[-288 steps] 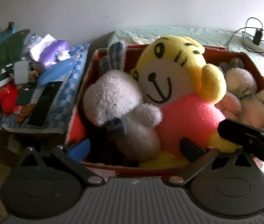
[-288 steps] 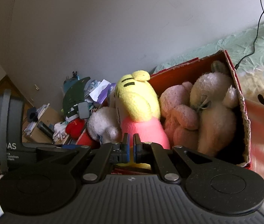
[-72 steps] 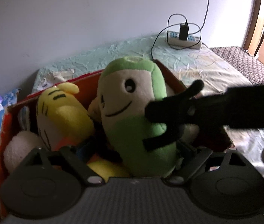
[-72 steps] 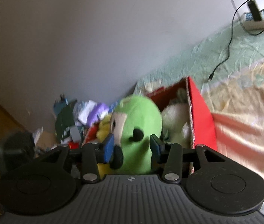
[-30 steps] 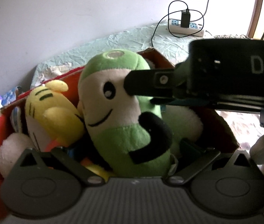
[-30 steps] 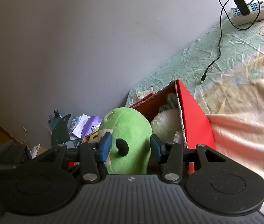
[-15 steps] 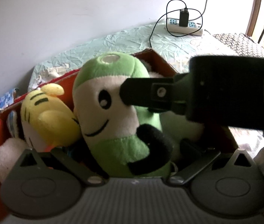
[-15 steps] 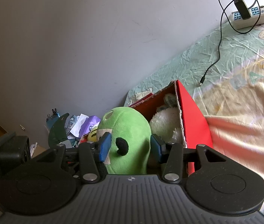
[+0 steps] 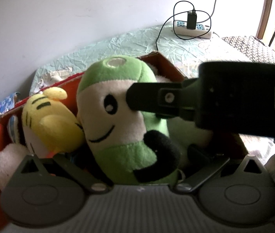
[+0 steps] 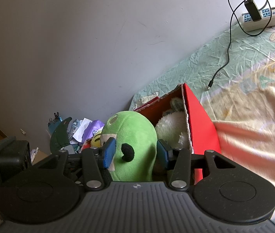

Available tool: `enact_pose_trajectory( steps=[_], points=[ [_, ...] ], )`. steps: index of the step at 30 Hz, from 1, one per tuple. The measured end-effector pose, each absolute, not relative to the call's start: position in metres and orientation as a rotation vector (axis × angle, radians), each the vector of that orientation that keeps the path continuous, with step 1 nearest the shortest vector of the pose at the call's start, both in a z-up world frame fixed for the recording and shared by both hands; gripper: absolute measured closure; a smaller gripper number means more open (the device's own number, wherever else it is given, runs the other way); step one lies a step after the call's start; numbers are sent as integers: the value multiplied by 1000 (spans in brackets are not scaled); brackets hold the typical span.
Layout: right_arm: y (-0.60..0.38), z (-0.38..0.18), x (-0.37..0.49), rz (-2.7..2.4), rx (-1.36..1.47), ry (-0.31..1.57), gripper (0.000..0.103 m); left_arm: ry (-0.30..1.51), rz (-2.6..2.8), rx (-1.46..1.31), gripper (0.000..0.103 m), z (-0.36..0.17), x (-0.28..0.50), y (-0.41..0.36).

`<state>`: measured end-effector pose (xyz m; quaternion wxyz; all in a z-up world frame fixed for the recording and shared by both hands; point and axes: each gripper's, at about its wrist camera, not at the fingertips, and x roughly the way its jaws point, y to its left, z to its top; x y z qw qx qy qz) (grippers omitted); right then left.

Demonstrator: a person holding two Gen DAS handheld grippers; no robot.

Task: Organize objects
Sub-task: 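Open the right gripper and release the green bean plush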

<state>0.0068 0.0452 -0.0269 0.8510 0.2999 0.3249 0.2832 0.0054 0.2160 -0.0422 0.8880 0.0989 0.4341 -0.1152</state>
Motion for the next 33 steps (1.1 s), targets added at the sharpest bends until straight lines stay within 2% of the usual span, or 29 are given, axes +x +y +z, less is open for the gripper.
enact_pose_trajectory(
  steps=[17, 33],
  points=[
    [45, -22, 5, 574, 563, 713, 48, 898, -248, 203, 0, -36, 5, 219],
    [41, -11, -18, 507, 512, 697, 49, 885, -190, 205, 0, -36, -9, 223]
  ],
)
